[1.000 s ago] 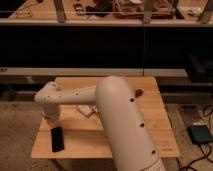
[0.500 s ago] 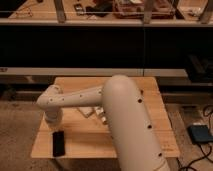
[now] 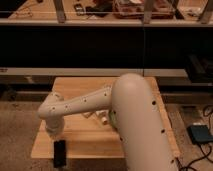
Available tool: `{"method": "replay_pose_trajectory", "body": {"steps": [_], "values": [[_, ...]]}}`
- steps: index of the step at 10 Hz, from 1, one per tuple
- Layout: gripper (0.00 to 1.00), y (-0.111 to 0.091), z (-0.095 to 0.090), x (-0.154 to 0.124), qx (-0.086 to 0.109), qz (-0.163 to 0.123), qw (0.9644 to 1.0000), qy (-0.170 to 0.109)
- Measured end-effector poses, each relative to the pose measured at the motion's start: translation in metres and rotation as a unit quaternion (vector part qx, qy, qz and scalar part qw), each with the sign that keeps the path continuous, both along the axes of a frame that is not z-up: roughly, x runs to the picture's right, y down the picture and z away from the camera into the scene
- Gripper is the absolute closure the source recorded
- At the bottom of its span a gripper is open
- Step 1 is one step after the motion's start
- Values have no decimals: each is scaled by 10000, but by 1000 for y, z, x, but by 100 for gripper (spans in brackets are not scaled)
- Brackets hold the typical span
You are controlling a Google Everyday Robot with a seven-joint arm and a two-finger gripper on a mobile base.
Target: Push the eraser across the table
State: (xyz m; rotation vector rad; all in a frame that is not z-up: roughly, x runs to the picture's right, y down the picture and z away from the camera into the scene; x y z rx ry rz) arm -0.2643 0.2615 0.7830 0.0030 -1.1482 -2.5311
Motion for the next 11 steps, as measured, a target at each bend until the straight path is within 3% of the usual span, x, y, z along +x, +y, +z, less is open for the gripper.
{"method": "replay_pose_trajectory", "body": {"steps": [4,6,11], "values": [[100,64,-74,47,-119,66,9996,228],[99,76,-93,56,-151,162,9994,279],[53,79,-97,56,-164,168,9993,275]]}}
